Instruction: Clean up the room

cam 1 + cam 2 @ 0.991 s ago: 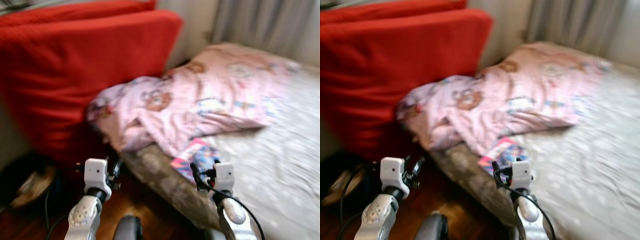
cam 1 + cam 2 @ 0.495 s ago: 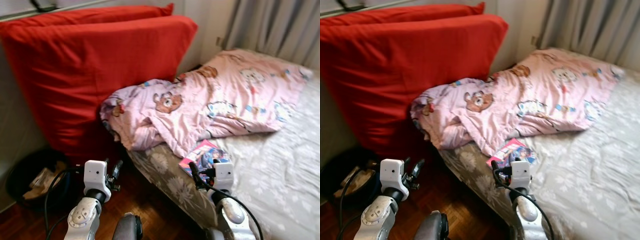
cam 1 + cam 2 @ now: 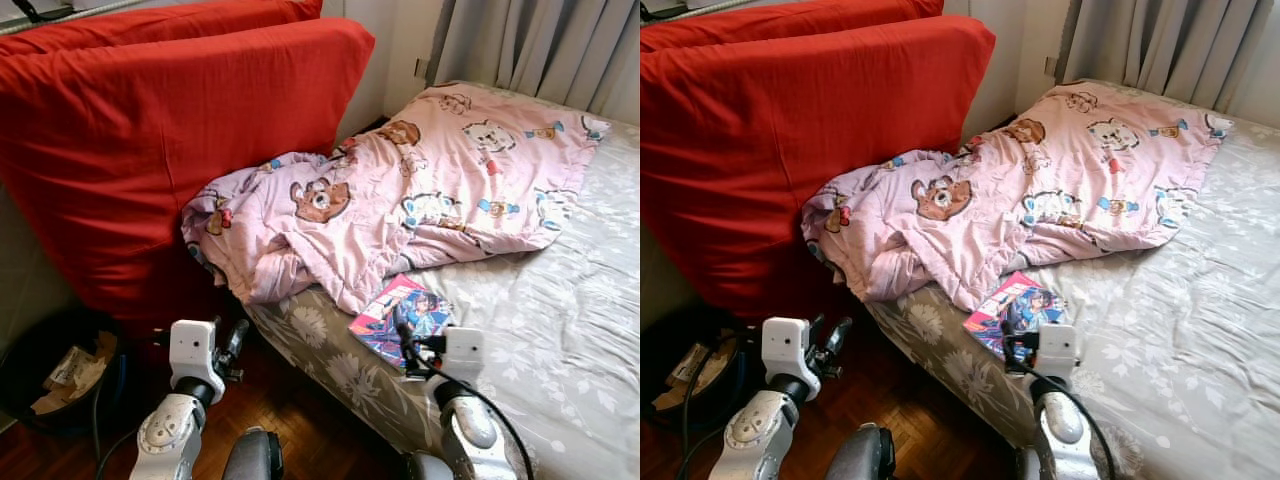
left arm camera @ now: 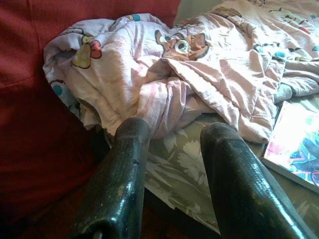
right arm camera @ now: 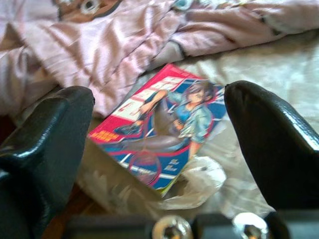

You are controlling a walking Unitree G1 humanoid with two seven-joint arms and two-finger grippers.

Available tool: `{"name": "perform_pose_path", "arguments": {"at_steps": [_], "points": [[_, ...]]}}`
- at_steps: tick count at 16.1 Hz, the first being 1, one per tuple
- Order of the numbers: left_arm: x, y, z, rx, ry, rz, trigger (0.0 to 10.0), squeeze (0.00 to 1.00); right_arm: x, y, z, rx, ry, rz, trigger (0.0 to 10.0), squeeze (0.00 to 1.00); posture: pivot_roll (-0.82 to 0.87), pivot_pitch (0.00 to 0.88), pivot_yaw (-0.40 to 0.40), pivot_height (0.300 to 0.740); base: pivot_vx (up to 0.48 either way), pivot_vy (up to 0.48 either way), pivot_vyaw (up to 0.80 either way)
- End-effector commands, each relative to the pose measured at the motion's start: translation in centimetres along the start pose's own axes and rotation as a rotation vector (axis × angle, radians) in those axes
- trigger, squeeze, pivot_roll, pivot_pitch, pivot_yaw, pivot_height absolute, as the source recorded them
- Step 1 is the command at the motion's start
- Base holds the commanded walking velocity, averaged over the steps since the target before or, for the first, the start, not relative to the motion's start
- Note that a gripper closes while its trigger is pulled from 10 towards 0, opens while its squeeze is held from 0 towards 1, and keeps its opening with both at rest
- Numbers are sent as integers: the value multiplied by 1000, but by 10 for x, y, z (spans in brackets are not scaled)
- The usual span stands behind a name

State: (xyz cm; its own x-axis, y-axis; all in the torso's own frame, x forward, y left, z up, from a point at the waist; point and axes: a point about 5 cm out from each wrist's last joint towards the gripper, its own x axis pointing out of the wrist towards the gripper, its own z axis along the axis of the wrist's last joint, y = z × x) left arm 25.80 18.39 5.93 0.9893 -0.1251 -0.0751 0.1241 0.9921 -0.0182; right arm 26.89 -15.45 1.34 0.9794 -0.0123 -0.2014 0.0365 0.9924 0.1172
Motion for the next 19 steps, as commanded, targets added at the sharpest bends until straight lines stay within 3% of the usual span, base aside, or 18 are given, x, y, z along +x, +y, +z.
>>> {"name": "perform_pose_path", "arguments": {"at_steps": [1,5,8,11,13,19], "points": [[0,3,-3,-1,14,1,10000,0,1,-5,5,9,-26,-36,10000,0,-5,35,17,634,0,0,0],[3,0,-2,-5,11,-15,10000,0,0,-18,6,-3,-32,-133,10000,0,-4,42,13,634,0,0,0],[1,1,-2,-5,12,-14,10000,0,-1,-24,5,-18,-24,-136,10000,0,1,49,11,634,0,0,0],[1,3,-3,-6,12,-7,10000,0,2,-15,3,-36,6,-65,10000,0,1,50,10,634,0,0,0],[2,2,-2,-7,10,-8,10000,0,2,-8,2,-37,9,-36,10000,0,0,59,8,610,0,0,0],[2,3,-2,-7,12,-2,10000,0,0,-3,-3,-35,25,-13,10000,0,5,65,7,610,0,0,0]]}}
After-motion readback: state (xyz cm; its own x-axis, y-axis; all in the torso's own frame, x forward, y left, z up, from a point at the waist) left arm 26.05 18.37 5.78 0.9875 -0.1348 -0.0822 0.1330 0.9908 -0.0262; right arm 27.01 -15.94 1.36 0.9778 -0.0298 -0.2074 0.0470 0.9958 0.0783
